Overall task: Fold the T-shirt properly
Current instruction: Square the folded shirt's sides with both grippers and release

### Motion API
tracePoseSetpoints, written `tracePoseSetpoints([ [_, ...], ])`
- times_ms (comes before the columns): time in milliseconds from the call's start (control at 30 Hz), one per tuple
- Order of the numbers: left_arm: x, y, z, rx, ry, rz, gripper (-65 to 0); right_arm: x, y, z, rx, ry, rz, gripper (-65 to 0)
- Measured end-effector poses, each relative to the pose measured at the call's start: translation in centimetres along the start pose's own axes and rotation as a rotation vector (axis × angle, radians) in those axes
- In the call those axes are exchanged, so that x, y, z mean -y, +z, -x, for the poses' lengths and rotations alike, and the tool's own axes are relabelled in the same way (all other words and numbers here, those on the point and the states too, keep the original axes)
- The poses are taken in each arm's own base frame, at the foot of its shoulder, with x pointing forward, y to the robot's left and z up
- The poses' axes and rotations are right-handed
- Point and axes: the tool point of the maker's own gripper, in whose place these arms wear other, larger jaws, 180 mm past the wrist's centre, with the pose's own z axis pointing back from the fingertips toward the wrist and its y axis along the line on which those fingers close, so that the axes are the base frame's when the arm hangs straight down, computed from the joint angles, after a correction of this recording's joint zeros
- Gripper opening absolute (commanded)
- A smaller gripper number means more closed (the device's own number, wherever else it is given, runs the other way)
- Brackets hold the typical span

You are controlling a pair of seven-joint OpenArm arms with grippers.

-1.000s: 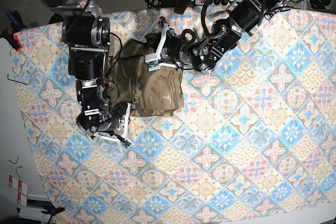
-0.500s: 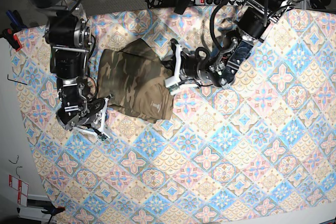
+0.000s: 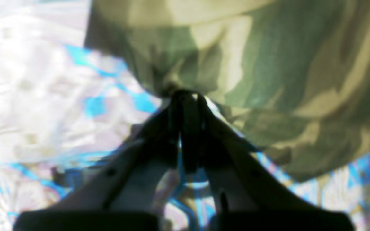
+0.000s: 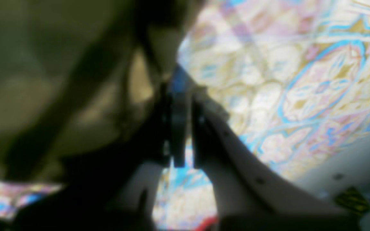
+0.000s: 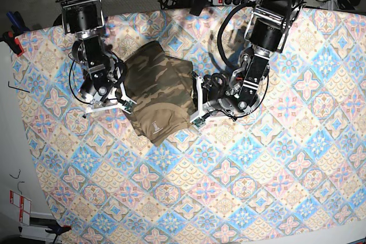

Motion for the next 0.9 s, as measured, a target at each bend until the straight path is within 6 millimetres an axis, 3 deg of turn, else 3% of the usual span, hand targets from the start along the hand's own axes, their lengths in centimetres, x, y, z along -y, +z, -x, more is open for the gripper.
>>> tracePoseSetpoints([
  [100,0.3,-0.3,-0.6,0.017,0.005,0.012,-65.0,-0.4,2.1,-1.9,0.039,0.064,0.052,-62.1],
  [167,0.6,-1.1,-1.7,0.026,0.025,0.039,-65.0,-1.7,2.8,-2.4,0.046,0.106,0.05,-62.0],
  [300,1.2,-3.1,-4.6,0.103,0.082,0.085,-65.0,-4.4,2.8,-2.3,0.02,0.177,0.021,-62.0],
  [433,1.8,-4.5,-6.1,0.155,0.147,0.143,-65.0,-5.8,2.8,-2.7,0.031,0.178,-0.003,-62.0],
  [733,2.9,-5.3,-8.4,0.184,0.17,0.169,-65.0,-6.8,2.7,-2.3,0.026,0.183,-0.022,-62.1],
  [833,2.8,-5.2,-8.5,0.188,0.166,0.168,-65.0,-5.8,3.2,-2.5,0.048,0.151,-0.005,-62.1],
  [900,2.9,-5.0,-8.8,0.192,0.151,0.163,-65.0,-3.9,4.3,-2.7,0.088,0.083,0.036,-62.1],
])
